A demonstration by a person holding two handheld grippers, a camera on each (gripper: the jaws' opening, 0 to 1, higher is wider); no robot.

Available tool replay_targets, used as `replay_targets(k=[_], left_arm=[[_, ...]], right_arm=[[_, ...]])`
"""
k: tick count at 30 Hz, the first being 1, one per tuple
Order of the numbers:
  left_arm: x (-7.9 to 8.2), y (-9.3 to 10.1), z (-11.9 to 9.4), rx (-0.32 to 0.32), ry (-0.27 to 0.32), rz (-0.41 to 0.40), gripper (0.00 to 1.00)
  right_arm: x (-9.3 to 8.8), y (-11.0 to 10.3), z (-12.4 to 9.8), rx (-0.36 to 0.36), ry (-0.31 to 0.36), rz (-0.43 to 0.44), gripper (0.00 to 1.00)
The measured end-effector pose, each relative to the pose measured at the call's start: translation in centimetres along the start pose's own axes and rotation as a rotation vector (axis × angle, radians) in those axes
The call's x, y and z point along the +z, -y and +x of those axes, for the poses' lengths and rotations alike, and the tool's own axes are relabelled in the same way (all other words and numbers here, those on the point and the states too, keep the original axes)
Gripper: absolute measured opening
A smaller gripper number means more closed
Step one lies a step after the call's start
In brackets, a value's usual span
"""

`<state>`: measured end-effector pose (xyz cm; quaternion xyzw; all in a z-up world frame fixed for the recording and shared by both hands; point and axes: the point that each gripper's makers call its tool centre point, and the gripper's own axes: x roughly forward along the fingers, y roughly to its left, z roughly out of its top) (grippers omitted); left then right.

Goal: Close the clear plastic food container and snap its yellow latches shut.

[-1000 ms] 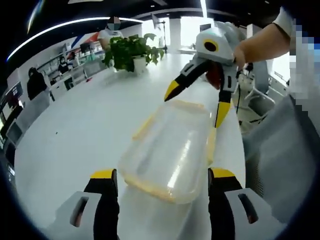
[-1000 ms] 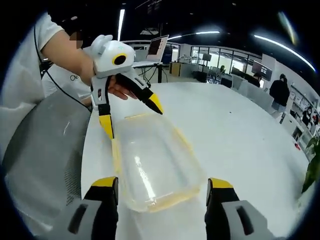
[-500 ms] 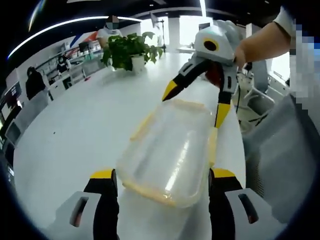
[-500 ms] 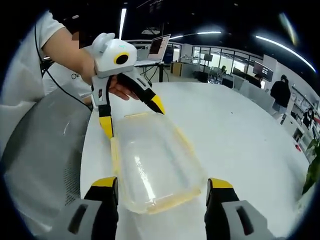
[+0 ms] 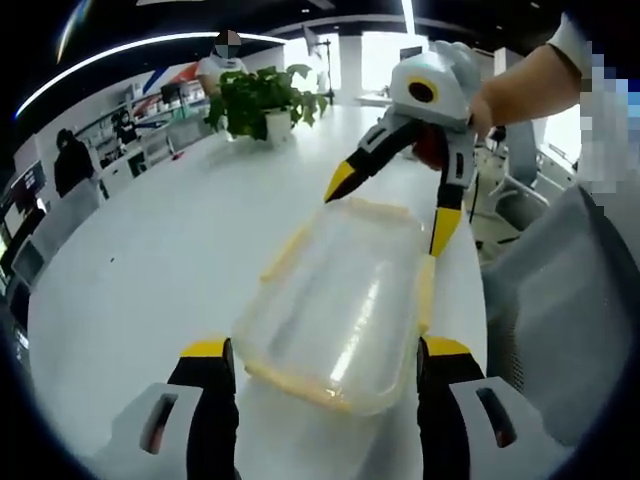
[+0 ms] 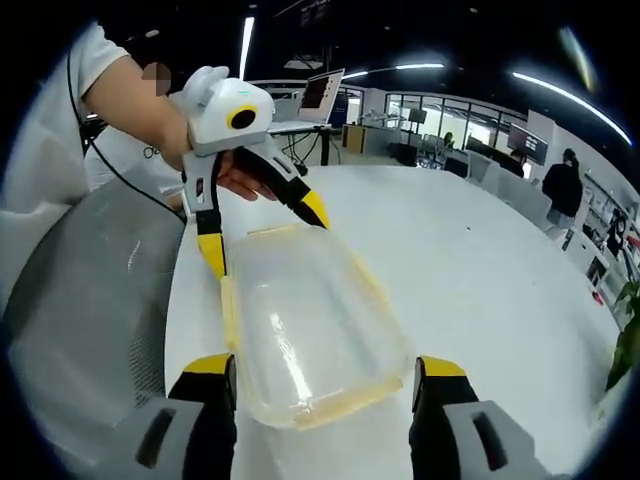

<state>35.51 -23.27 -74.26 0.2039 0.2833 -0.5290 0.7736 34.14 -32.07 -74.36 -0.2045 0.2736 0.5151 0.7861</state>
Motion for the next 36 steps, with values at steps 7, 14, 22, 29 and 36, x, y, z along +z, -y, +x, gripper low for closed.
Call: replay_targets(k=[7,14,22,29,36], left_arm=[[-1.0,0.1,-1.2,0.002,-0.007,-0.003,0.72],[-2.2,0.0,-2.5,0.011,-0.012,-0.008,0.72],[-3.9,-0.2,-4.5,0.018,-0.015,-0.014,0.72],[-5.5,-0.7,-6.2,0.017,-0.022,-0.013,0.72],[-6.8,-1.4,-7.7,0.011,-0.026,-0.006,0.72]], right_arm=[[0.6,-0.9,0.6,0.007,-0.004,-0.005,0.71],[1.6,-2.0,1.7,0.017,0.0,-0.008,0.7],[3.1,-3.8,3.2,0.033,0.002,-0.015,0.7],[4.5,-5.0,4.9,0.037,-0.008,-0.036,0.71],[5.7,-5.8,6.3,0.04,-0.012,-0.047,0.71]])
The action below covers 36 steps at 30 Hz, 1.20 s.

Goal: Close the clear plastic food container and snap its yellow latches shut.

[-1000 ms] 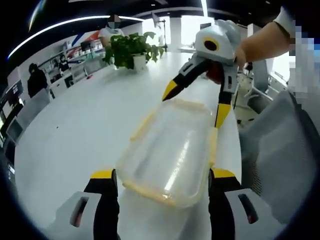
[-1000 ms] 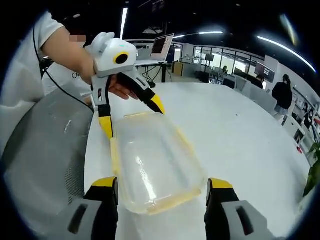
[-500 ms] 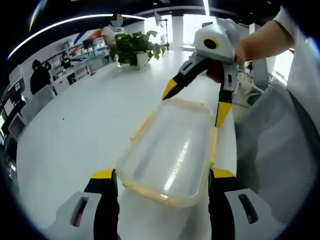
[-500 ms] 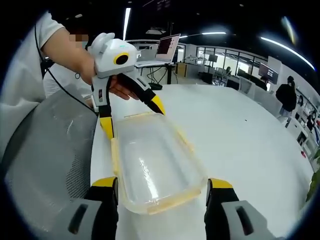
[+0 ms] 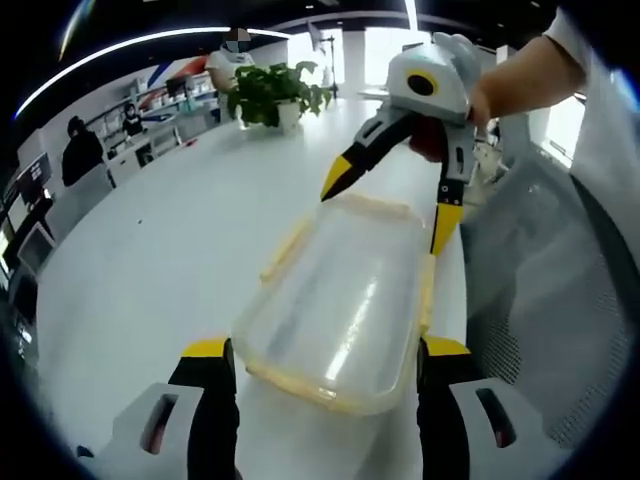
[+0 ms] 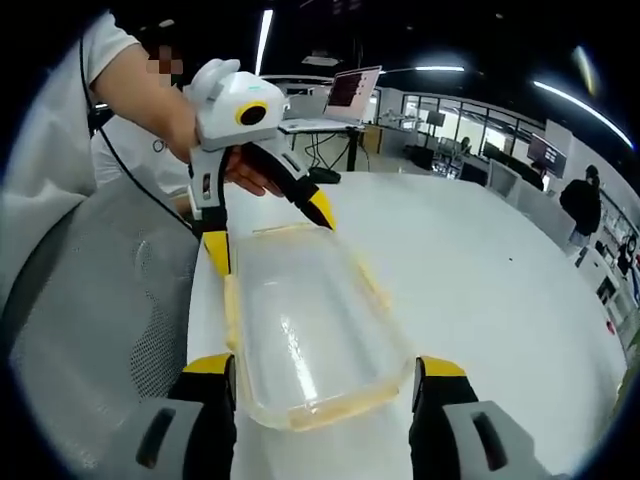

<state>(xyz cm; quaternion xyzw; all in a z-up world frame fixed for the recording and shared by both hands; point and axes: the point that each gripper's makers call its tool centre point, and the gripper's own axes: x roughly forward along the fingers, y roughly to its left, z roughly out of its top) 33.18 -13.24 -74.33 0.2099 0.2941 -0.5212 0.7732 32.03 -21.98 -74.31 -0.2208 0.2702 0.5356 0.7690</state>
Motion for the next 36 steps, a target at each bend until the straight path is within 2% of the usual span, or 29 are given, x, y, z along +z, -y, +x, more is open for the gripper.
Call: replay_targets(k=[7,20,36], left_arm=[[-1.0,-0.8,-1.0,-0.003,0.006,0.003,0.72],[-1.6,-3.0,-1.8,-0.001,0.013,0.003,0.72],[-0.6,-6.4,-0.7,0.016,0.008,-0.009,0.72]], right_arm=[[1.0,-0.2,1.1,-0.006,0.006,0.003,0.71],[2.5,0.7,2.7,-0.011,0.018,0.006,0.71],[3.2,4.4,3.8,0.004,0.025,0.0,0.71]])
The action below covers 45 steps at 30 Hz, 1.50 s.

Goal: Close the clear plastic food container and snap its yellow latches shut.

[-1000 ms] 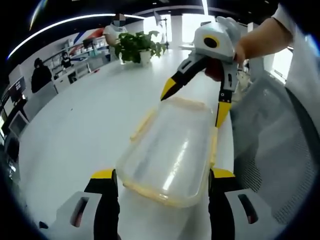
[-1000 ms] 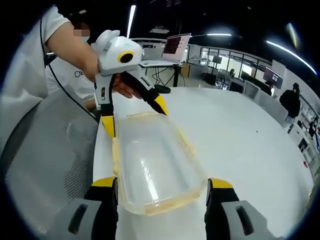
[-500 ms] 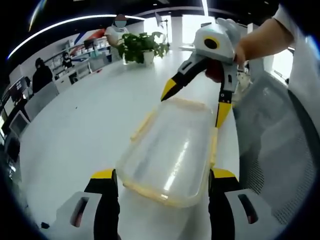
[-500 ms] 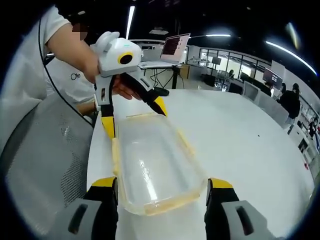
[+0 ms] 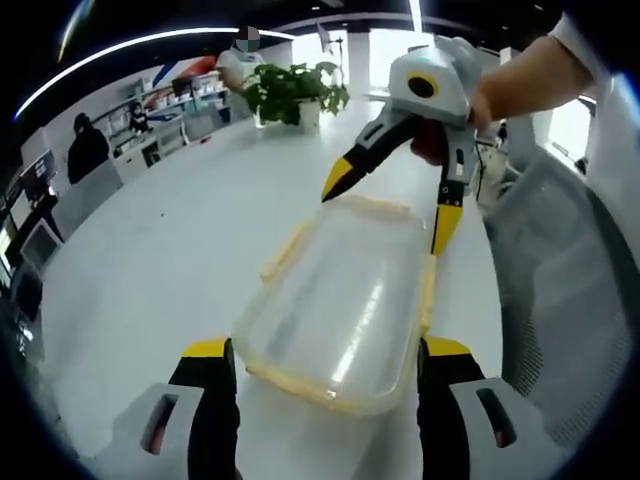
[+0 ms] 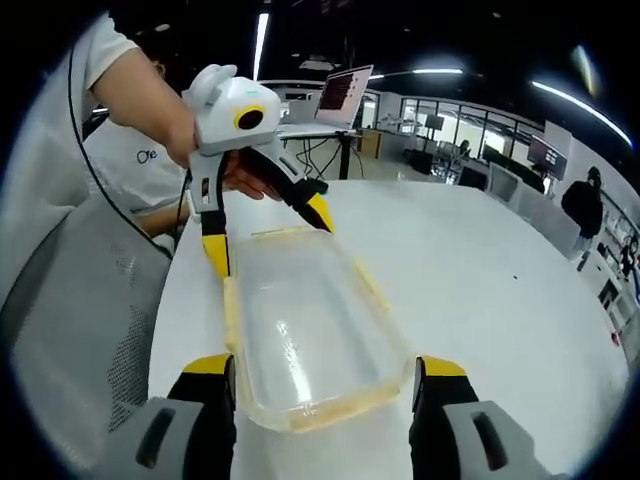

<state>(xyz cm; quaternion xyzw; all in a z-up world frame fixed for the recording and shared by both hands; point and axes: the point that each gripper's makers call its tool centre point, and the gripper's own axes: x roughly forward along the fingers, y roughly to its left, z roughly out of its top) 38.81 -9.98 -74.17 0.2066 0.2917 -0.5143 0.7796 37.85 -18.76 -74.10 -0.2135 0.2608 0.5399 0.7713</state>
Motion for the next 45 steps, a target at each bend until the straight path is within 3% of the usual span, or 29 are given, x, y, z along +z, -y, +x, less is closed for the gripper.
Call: replay_targets(k=[25,38,45], left_arm=[[1.7,-5.2,2.0,0.005,0.002,-0.002,0.72],[1.7,-5.5,1.9,0.001,0.004,-0.017,0.73],[1.9,-5.2,1.6,-0.002,0.012,-0.039,0.78]], right_arm=[[0.8,5.6,1.5,0.003,0.016,-0.002,0.72],[1.0,5.9,1.6,-0.018,0.013,-0.015,0.72],[1.6,5.8,1.0,-0.024,0.027,-0.022,0.67]])
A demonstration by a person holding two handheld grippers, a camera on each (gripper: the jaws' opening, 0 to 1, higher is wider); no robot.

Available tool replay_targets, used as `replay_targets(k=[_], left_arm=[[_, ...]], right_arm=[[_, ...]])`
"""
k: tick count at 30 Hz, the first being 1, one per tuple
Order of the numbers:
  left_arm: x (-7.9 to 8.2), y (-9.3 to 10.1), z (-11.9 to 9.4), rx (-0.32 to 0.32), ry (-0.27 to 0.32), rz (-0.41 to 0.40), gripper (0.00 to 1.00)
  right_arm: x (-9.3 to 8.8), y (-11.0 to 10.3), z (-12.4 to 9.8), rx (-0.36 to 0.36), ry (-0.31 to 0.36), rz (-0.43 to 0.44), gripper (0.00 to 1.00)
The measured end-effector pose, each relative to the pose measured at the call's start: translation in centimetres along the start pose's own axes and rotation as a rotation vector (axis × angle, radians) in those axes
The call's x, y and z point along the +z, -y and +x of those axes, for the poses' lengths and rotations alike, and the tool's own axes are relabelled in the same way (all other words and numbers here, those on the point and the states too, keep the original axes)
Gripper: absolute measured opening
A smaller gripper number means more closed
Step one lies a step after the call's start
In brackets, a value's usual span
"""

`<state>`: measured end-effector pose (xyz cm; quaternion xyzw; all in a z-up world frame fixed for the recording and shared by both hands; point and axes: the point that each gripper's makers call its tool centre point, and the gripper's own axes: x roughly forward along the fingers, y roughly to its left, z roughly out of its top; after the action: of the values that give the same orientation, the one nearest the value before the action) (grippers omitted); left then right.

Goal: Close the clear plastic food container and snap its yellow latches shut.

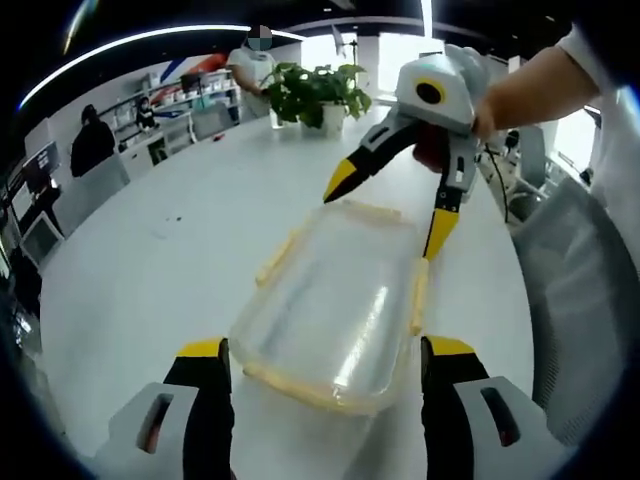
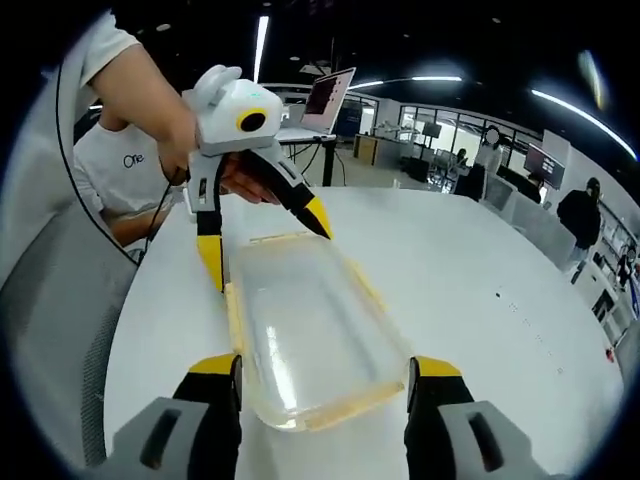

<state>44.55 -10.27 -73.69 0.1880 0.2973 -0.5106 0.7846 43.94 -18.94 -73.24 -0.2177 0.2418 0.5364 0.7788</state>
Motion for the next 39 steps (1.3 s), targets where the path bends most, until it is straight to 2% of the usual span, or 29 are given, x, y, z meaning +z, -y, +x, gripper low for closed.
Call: replay_targets(k=[5,9,11,17,18,20,23,29,39], left_arm=[[0.0,0.1,-0.2,0.013,-0.008,0.008,0.85],[0.2,0.2,-0.5,0.022,-0.01,0.017,0.86],[0.2,0.1,-0.7,0.032,-0.01,0.026,0.86],[0.7,0.3,-1.7,0.04,0.011,0.019,0.87],[0.8,0.4,-1.8,0.04,0.014,0.018,0.88],[0.9,0.4,-1.9,0.048,0.011,0.019,0.91],[1.1,0.6,-2.1,0.061,0.018,0.002,0.98],[2.5,1.9,-2.7,0.046,0.074,-0.041,0.99],[3.1,3.5,-3.9,0.06,0.092,-0.027,0.99]], right_arm=[[0.5,-0.3,-0.4,0.003,0.013,0.016,0.69],[0.8,-0.8,-0.4,0.014,0.016,0.056,0.69],[1.0,-0.8,-0.4,0.001,0.015,0.019,0.7],[1.9,-0.9,-0.9,-0.01,0.036,0.038,0.75],[1.9,-0.9,-0.9,-0.011,0.037,0.04,0.76],[1.9,-0.6,-0.9,-0.038,0.03,0.041,0.85],[1.9,-0.2,-1.1,-0.077,0.021,0.102,0.99],[2.3,-0.7,-1.9,-0.101,0.027,0.115,0.99],[3.3,-2.4,-3.1,-0.112,0.049,0.1,0.99]])
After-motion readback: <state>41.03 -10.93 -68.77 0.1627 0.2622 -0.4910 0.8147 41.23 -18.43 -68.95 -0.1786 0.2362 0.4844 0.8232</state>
